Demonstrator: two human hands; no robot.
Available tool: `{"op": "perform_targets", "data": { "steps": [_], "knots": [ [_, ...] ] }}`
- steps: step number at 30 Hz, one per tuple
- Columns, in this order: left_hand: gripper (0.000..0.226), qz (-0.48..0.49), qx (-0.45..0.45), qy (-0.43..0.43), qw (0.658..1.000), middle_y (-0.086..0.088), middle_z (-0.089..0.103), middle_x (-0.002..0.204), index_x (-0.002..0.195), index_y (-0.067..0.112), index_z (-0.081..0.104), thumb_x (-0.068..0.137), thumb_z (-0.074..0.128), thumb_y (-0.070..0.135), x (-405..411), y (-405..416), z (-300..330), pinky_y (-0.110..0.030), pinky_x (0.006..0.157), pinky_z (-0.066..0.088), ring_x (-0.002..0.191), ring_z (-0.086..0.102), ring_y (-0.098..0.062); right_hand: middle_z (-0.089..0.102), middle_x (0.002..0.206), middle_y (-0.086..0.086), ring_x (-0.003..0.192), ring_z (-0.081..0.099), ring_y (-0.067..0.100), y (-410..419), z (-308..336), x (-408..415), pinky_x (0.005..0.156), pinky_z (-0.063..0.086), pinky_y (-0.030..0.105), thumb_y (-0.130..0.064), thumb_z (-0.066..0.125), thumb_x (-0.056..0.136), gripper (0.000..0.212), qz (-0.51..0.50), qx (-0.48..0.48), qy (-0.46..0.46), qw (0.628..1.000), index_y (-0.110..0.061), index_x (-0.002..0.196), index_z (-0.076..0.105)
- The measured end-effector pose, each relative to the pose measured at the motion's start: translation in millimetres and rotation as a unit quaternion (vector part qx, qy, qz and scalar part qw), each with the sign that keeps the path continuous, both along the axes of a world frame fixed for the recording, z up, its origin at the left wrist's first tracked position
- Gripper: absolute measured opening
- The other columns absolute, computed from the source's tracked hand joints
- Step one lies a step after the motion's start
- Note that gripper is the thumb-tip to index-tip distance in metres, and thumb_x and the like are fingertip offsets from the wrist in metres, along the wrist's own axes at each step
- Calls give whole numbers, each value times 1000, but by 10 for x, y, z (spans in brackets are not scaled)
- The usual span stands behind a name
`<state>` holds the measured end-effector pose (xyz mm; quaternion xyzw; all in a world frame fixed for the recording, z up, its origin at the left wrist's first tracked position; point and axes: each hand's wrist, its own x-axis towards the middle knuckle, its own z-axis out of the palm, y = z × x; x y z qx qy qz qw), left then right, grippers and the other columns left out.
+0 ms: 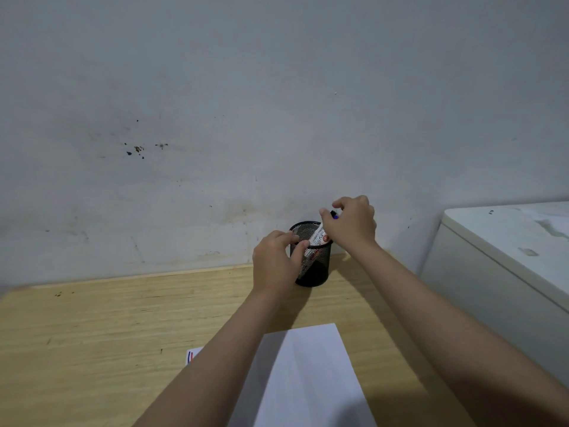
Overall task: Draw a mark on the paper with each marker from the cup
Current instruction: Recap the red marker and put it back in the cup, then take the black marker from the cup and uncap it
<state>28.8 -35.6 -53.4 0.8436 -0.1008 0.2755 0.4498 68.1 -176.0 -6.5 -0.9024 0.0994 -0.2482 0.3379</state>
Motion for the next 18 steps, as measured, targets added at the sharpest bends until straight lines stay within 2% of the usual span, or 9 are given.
{"op": "perform_targets", "data": {
  "steps": [3,5,7,9,11,14,16,18],
  "knots": [
    [29,6,11,-5,1000,-7,71,85,83,10,73,77,61,37,-6,-3,10,-43,75,51,82,65,-24,57,112,10,114,45,34,39,99,28,91,39,43,-28,64,81,13,4,-13,17,1000,-18,87,69],
    [29,14,27,4,1000,-5,70,87,85,12,72,79,60,38,-15,-12,26,-44,73,51,80,64,-25,66,96,1,107,50,27,65,163,22,88,37,40,-29,68,78,6,33,-11,18,999,-24,75,67],
    [26,18,39,14,999,-5,70,93,91,13,70,81,60,35,-39,-22,32,-45,75,51,83,65,-26,67,75,-7,84,61,18,76,259,-33,83,43,36,-27,73,74,11,92,21,14,995,-25,67,64],
    [27,8,23,19,1000,-7,69,102,100,11,68,83,61,30,-111,-35,40,-43,78,51,88,65,-26,67,69,-3,60,59,9,59,380,-170,69,49,30,-19,75,72,11,138,64,-33,988,-22,67,66],
    [26,-11,-34,28,999,-6,65,106,106,12,63,84,60,28,-250,-43,69,-39,81,52,92,64,-22,68,74,2,56,58,3,20,466,-401,61,48,20,-14,74,74,5,136,93,-120,979,-14,74,69],
    [13,-49,-193,48,979,1,66,95,99,21,59,86,59,24,-542,-62,200,-29,78,52,85,65,-11,68,73,3,60,64,3,-8,402,-848,63,51,13,-11,76,75,9,126,188,-229,947,-9,76,67],
    [10,-94,-302,58,947,-2,68,92,97,23,57,87,59,19,-754,-77,316,-23,73,53,81,68,-11,66,70,1,60,65,3,23,218,-1125,62,51,13,-4,77,73,13,133,258,-235,928,-5,74,64],
    [11,-131,-373,52,917,-11,69,94,97,16,57,87,59,12,-934,-57,397,-17,70,53,78,70,-10,66,70,0,61,64,0,77,-12,-1328,64,51,13,3,77,70,14,151,301,-222,915,0,72,63]
  ]
}}
